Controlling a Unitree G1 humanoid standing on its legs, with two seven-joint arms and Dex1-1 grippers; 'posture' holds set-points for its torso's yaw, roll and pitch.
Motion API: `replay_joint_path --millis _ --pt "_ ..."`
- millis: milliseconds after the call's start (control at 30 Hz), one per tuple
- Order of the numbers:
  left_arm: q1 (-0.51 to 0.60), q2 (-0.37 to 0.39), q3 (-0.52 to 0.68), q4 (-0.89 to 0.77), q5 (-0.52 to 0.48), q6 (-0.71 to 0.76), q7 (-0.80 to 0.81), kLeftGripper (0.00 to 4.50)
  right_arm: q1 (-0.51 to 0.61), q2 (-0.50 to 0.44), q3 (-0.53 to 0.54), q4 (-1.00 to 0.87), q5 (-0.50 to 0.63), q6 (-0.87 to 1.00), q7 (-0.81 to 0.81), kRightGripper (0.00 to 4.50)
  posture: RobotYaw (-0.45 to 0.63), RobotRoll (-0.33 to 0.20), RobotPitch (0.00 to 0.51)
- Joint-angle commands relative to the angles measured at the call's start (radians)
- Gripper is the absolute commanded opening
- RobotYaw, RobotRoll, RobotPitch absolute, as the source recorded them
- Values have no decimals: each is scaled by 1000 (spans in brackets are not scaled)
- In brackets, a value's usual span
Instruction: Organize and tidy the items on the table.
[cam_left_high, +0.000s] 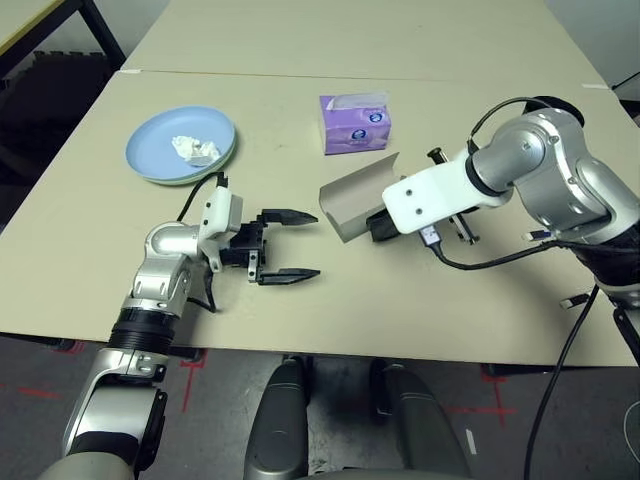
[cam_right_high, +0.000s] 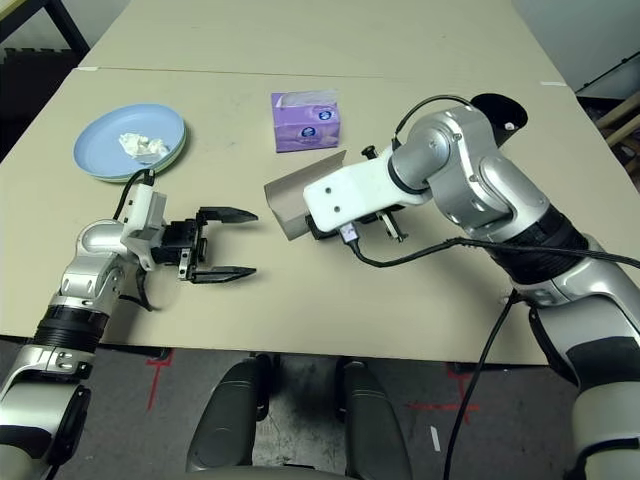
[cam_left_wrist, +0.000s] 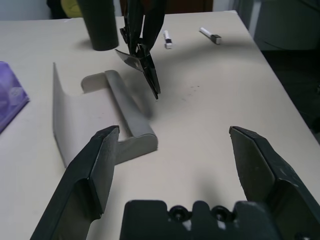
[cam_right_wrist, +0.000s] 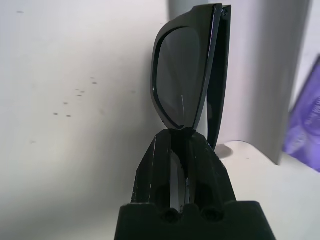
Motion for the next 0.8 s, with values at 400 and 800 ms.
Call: replay_joint_path --millis 400,800 --pt "97 31 53 -199 -1 115 188 4500 -117 125 23 347 -57 -267 -134 296 284 0 206" --pt "116 38 48 -258 -8 143 218 4500 -128 179 15 370 -67 -278 -129 296 298 0 213"
